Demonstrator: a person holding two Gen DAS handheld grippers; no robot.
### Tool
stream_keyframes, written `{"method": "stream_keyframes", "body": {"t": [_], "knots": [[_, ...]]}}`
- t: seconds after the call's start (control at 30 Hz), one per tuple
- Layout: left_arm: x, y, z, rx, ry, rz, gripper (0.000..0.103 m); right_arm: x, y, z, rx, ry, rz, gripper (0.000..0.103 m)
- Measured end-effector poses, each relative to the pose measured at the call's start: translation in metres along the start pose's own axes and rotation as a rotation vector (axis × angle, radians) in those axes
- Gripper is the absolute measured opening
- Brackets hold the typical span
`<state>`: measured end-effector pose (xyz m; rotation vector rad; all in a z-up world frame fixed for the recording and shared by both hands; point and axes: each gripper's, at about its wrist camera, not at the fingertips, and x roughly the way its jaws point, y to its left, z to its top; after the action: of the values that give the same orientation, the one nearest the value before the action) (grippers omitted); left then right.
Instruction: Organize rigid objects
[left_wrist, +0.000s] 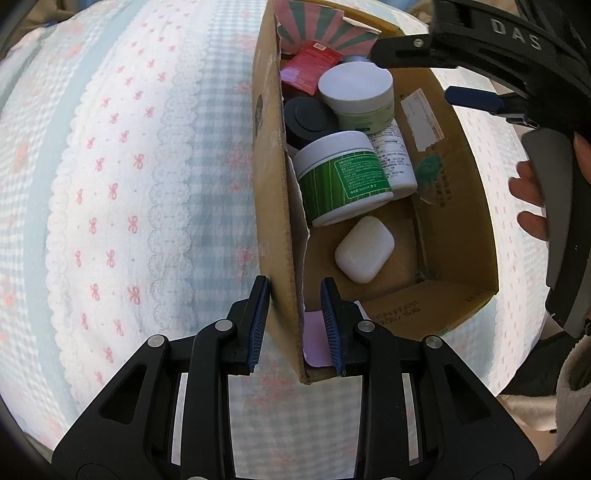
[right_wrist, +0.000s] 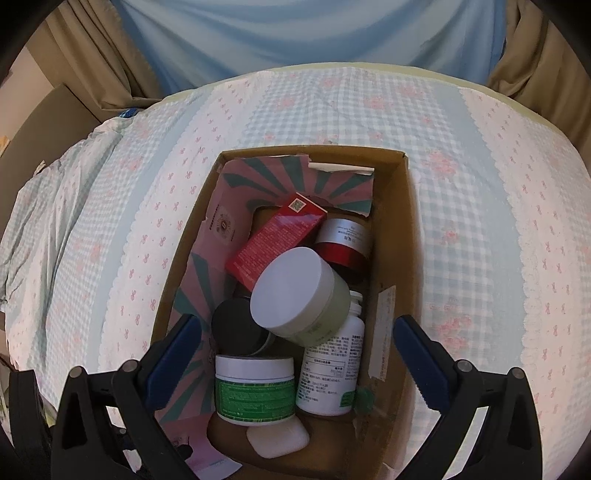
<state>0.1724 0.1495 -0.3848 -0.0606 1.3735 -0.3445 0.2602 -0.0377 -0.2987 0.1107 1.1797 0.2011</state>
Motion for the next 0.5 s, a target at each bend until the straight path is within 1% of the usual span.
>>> {"method": "stream_keyframes", "body": {"t": [0.13,0.27,0.37,0.43,0.5], "knots": [[-0.002,-0.003,0.001,-0.008,0.002,0.017,0.026,-0.005,-0.004,-0.004,0.000,0.002,0.012,0.103],[-0.020,-0.008,0.004,-0.026,-0.023,0.053,0.026,-0.024,-0.011,-0.007,0.021,0.004,0.018,0.103],[-0.046,-0.015,0.008,-0.041,-0.052,0.085,0.026,-0.053,-0.013,-0.009,0.036,-0.004,0.023,0.103],[-0.069,-0.022,0.011,-0.052,-0.076,0.106,0.026,-0.079,-0.014,-0.009,0.034,-0.018,0.019,0.103],[-0.100,-0.035,0.015,-0.056,-0.114,0.126,0.026,-0.108,-0.015,-0.010,0.026,-0.038,0.007,0.103]]}}
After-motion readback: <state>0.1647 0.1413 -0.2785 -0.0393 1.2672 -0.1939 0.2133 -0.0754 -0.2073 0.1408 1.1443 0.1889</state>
